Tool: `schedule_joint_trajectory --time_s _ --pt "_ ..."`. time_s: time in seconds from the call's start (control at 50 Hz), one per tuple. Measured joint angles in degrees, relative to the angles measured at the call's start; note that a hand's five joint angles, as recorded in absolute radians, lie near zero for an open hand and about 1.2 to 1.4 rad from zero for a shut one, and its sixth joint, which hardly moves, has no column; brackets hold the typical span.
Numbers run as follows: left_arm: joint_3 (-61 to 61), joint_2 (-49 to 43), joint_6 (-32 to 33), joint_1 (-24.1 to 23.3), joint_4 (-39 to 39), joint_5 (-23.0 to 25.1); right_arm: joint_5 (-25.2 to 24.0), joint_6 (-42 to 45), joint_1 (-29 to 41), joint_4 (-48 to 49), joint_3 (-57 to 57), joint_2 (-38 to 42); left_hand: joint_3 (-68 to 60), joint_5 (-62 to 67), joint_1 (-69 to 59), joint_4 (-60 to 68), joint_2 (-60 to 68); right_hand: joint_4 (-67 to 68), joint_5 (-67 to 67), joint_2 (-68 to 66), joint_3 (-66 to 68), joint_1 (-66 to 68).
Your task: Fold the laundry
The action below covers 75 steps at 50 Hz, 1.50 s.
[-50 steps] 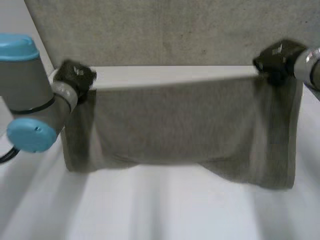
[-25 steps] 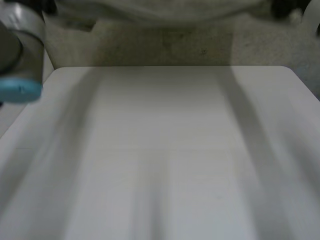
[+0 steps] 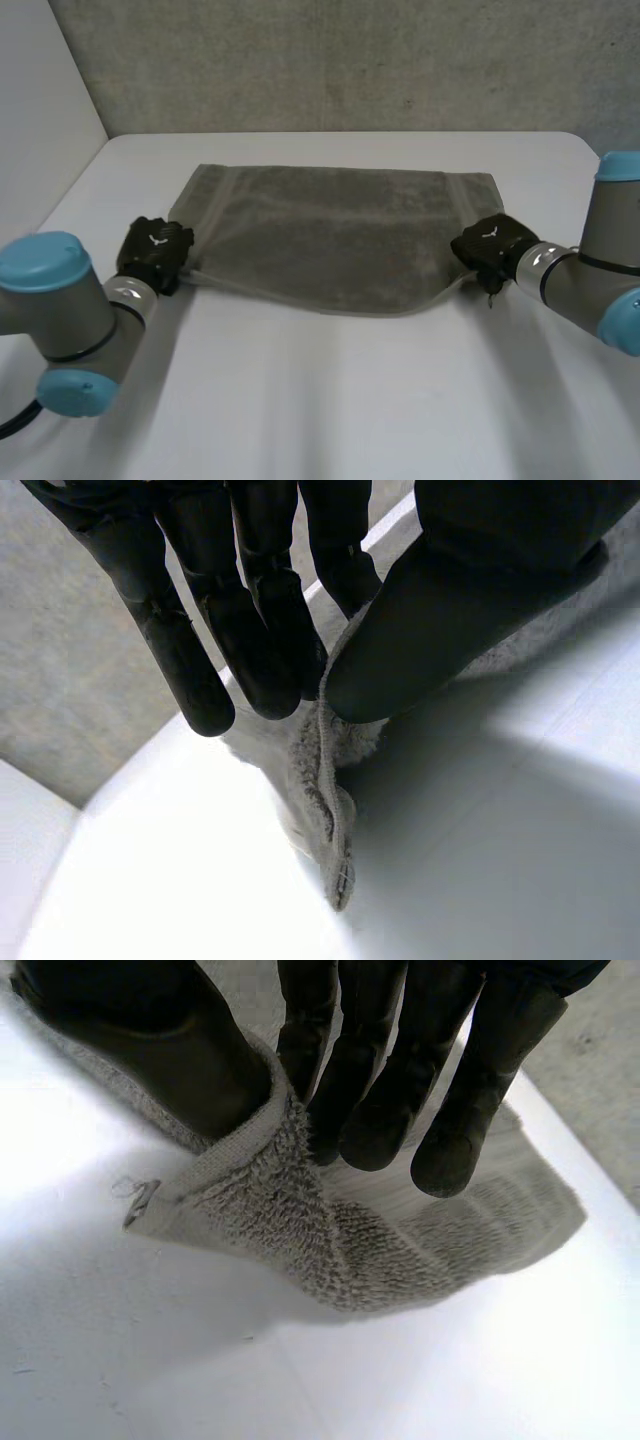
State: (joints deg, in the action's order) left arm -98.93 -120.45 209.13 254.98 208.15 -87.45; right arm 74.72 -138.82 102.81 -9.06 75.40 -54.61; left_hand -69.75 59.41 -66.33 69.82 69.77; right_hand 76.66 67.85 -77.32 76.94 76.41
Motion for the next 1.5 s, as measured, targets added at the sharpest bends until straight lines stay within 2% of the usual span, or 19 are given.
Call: schedule_joint_trajectory --time_s 0.08,0.18,0.28,0.34,0.42,0.52,0.58,0.64,0.7,0.88,1.0,1.06,1.08,1.1,1.12,1.16,1.2,1.32,1.5 --pt "-2.4 6.1 3.6 1.5 -2.2 0.0 -0.1 0.9 -0.6 -0.9 2.0 -5.7 0.0 0.0 0.0 0.0 0.0 0.0 0.0 0.0 0.0 0.0" --pt "-5.5 13.9 5.1 2.5 -7.3 0.2 -0.6 5.0 -3.5 -5.6 4.3 -13.1 0.0 0.0 0.0 0.0 0.0 0.0 0.0 0.0 0.0 0.0" --pt "-9.2 21.3 5.7 2.6 -16.7 1.2 -1.2 16.5 -8.4 -18.6 7.4 -18.4 0.0 0.0 0.0 0.0 0.0 0.0 0.0 0.0 0.0 0.0" --pt "-11.6 25.7 7.5 2.6 -24.2 3.5 -1.9 24.3 -11.0 -27.4 9.1 -19.8 0.0 0.0 0.0 0.0 0.0 0.0 0.0 0.0 0.0 0.0" --pt "-14.4 31.8 12.3 4.1 -33.5 9.4 -7.0 31.7 -15.2 -36.5 9.7 -21.3 0.0 0.0 0.0 0.0 0.0 0.0 0.1 0.0 0.0 0.0" --pt "-14.7 34.3 15.7 7.7 -34.7 14.6 -13.4 32.0 -18.2 -38.3 7.7 -21.6 0.0 0.0 0.0 0.0 0.0 0.0 0.2 0.0 0.0 0.0" --pt "-13.3 32.9 15.5 8.7 -31.5 15.9 -15.4 28.9 -18.5 -36.5 5.4 -20.1 0.0 0.0 0.0 0.0 0.0 0.0 0.2 0.0 0.0 0.0" --pt "-10.4 28.3 13.7 7.7 -26.1 15.9 -15.8 23.7 -17.4 -32.8 1.9 -17.0 0.0 0.0 0.0 0.0 0.0 0.0 0.2 0.0 0.0 0.0" --pt "-6.3 22.7 12.1 5.5 -21.7 14.6 -13.9 19.2 -15.6 -28.9 -2.0 -13.1 0.0 0.0 0.0 0.0 0.0 0.0 0.2 0.0 0.0 0.0" --pt "12.9 2.0 10.0 -0.9 -14.1 6.9 -1.3 13.3 -9.5 -19.6 -13.4 -0.8 0.0 0.0 0.0 0.0 0.0 0.0 0.2 0.0 0.0 0.0" --pt "24.6 -9.0 10.1 -3.1 -12.2 5.4 2.1 11.3 -7.0 -11.9 -15.7 2.8 0.0 0.0 0.0 0.0 0.0 -0.1 0.1 0.3 0.0 -0.2" --pt "27.7 -12.2 10.2 -3.4 -12.0 5.3 2.8 10.4 -6.5 -8.8 -15.8 3.5 0.0 0.0 0.0 0.0 0.0 -10.4 -11.5 11.2 -10.5 -10.1" --pt "28.7 -13.3 10.2 -3.5 -11.9 5.4 3.3 10.1 -6.3 -7.4 -15.8 3.7 3.0 -2.7 2.9 -3.0 -3.0 -16.5 -18.1 17.4 -16.8 -17.3" --pt "29.7 -14.4 10.2 -3.6 -11.9 5.4 4.1 9.8 -6.0 -6.2 -15.7 4.0 14.4 -13.9 14.1 -14.5 -14.5 -27.4 -29.6 29.7 -27.8 -28.6" --pt "30.1 -14.9 10.3 -3.6 -11.9 5.4 4.5 9.7 -5.9 -5.7 -15.7 4.1 20.2 -18.4 19.9 -20.4 -20.5 -33.1 -35.6 34.4 -33.4 -33.2" --pt "30.9 -16.2 10.3 -3.7 -11.9 5.5 6.4 9.4 -5.6 -4.2 -15.7 4.7 41.6 -41.4 41.3 -40.5 -42.4 -53.3 -56.3 55.1 -54.0 -53.7" --pt "31.1 -16.9 10.3 -3.8 -11.9 5.5 8.1 9.3 -5.4 -3.6 -15.7 5.0 53.8 -52.6 50.0 -53.5 -53.9 -61.1 -64.1 62.3 -61.6 -61.0" --pt "30.0 -16.5 10.3 -4.0 -11.8 5.5 11.2 8.7 -5.1 -3.2 -14.5 4.5 59.2 -57.4 55.6 -59.2 -59.2 -62.0 -64.3 63.2 -63.2 -62.9" --pt "22.3 -8.7 10.1 -3.9 -11.8 5.4 10.4 7.0 -5.6 -1.9 -6.1 -3.5 59.8 -57.8 56.3 -60.0 -60.0 -62.0 -64.3 63.2 -63.2 -62.9"
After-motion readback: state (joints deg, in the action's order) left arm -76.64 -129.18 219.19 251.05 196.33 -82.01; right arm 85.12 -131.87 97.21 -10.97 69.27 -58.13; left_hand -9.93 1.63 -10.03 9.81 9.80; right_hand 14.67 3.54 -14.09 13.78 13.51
